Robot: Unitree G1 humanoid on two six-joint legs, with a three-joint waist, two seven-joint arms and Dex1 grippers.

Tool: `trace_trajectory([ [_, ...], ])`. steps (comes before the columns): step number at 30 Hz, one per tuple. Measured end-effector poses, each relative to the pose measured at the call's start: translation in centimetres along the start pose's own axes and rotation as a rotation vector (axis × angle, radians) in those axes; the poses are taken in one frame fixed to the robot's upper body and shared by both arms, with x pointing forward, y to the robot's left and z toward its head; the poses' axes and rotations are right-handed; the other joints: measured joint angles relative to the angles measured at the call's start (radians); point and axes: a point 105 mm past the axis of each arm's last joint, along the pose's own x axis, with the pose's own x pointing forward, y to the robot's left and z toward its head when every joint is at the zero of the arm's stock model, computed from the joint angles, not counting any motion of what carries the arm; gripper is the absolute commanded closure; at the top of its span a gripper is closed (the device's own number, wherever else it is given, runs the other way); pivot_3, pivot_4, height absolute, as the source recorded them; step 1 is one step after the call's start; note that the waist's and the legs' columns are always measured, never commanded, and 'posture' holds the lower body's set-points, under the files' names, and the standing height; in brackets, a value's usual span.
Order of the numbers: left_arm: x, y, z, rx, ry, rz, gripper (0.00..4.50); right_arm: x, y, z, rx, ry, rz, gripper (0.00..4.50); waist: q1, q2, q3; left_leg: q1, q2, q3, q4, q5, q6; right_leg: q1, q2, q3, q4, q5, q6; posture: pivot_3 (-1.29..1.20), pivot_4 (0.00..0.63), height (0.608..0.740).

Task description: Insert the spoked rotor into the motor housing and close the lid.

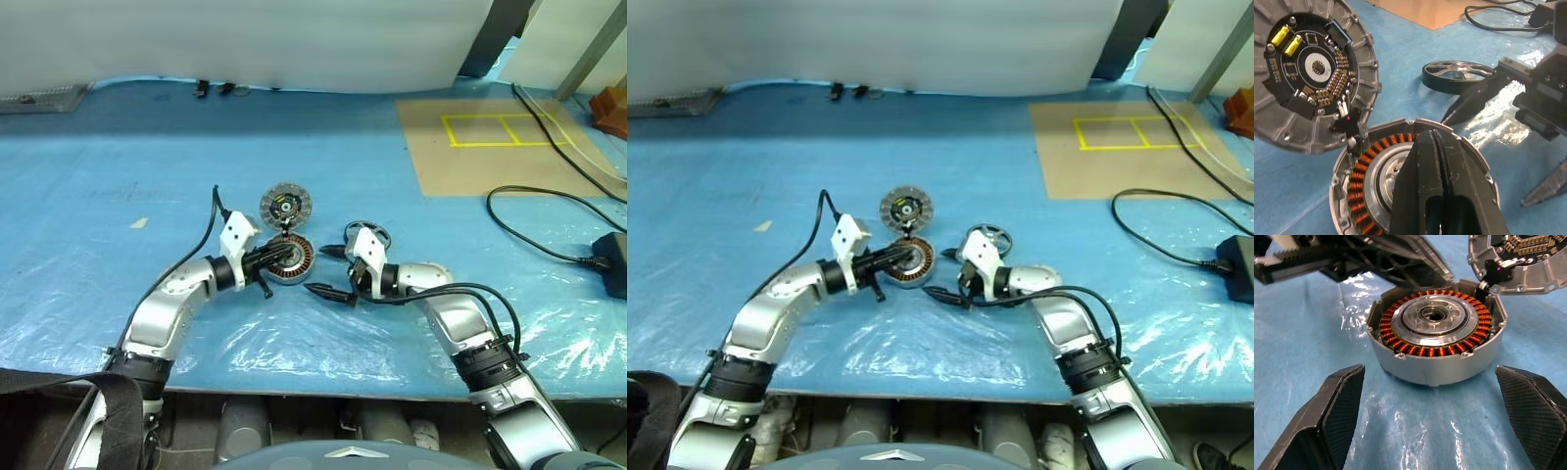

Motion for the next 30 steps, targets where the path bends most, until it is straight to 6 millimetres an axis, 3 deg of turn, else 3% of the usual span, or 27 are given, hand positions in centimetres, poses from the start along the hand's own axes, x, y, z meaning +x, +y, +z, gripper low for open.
trace_trajectory([
  [8, -2.2, 1.3, 0.4, 0.033, -0.079, 0.086, 4.45, -1.1, -1.7, 5.8, 0.023, -0.126, 0.015, 0.00, -0.002, 0.000, 0.000, 0.000, 0.000, 0.000, 0.000, 0.000, 0.000, 0.000, 0.000, 0.000, 0.000, 0.000, 0.000, 0.00, 0.150, 0.740],
  [13, -2.6, 1.0, 0.4, 0.034, -0.119, 0.106, 4.45, -2.6, -3.4, 7.7, 0.010, -0.059, 0.008, 0.00, 0.001, 0.000, 0.000, 0.000, 0.000, 0.000, 0.000, 0.000, 0.000, 0.000, 0.000, 0.000, 0.000, 0.000, 0.000, 0.00, 0.150, 0.740],
  [24, -2.1, -0.1, -0.3, 0.052, -0.128, 0.086, 4.45, -5.8, -8.6, 6.4, 0.010, 0.254, -0.120, 0.00, 0.004, 0.000, 0.000, 0.000, 0.001, 0.000, 0.001, 0.000, 0.000, 0.000, 0.001, 0.000, 0.002, 0.000, -0.001, 0.00, 0.150, 0.740],
  [30, -2.5, 0.1, -0.3, 0.059, -0.122, 0.082, 4.45, -5.9, -8.2, 5.3, -0.007, 0.358, -0.058, 0.00, 0.008, 0.000, 0.000, 0.000, 0.001, 0.000, 0.002, 0.000, 0.000, 0.000, 0.001, 0.000, 0.002, 0.000, -0.001, 0.00, 0.150, 0.740],
])
